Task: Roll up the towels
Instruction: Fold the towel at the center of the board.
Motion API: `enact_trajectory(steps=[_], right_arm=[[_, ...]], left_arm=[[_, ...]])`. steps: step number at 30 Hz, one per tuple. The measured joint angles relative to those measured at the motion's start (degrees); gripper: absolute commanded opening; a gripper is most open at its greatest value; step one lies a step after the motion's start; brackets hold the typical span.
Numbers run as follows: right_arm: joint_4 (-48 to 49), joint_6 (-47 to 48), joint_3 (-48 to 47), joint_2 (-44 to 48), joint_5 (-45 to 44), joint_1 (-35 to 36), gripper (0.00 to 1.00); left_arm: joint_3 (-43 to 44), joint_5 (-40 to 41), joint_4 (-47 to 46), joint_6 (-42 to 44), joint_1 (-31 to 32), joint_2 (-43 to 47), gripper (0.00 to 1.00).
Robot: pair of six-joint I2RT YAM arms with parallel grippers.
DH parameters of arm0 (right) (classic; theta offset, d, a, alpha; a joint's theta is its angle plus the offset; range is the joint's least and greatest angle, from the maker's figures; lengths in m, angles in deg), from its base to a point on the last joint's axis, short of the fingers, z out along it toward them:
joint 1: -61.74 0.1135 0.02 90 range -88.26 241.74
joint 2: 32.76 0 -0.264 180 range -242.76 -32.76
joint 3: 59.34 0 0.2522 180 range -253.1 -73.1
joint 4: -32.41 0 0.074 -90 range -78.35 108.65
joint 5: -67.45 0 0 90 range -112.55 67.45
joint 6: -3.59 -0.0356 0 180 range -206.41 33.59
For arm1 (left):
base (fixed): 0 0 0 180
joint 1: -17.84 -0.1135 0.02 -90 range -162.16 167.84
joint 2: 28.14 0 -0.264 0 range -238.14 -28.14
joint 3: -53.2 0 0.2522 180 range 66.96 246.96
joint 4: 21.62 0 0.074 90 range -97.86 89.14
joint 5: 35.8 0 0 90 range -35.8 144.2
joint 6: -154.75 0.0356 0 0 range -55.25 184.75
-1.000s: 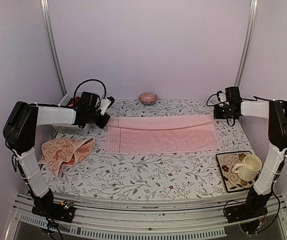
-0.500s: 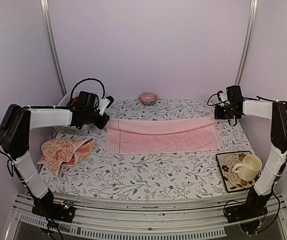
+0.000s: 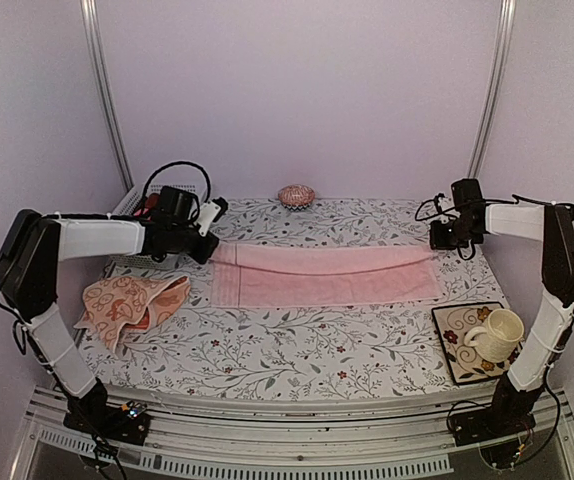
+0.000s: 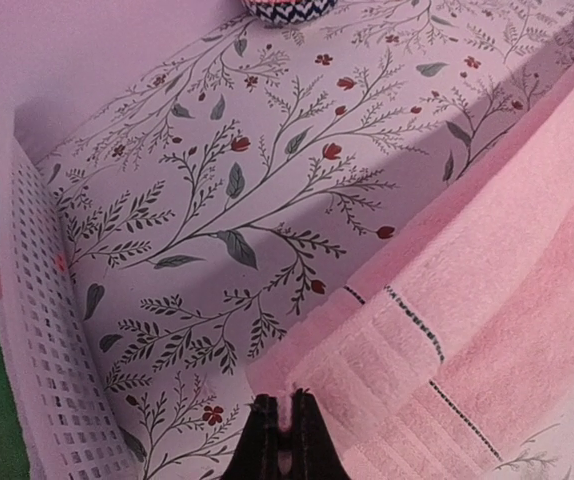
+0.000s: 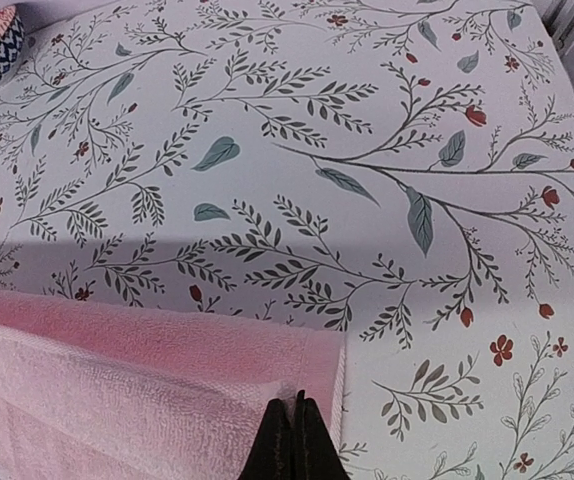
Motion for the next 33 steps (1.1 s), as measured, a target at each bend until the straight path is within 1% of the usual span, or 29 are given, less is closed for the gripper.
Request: enact_trajectory(steps=[17, 33], right_arm=[[-2.67, 0.37, 2.25, 0.11, -0.48, 0.0, 0.01], [-3.78, 0.35, 4.42, 0.11, 1.27, -0.04, 0.01]], left_arm=[[-3.67, -0.79, 1.86, -1.25, 0.2, 0.96, 0.0], [-6.05, -0.94, 2.64, -2.91, 2.49, 1.57, 0.0]])
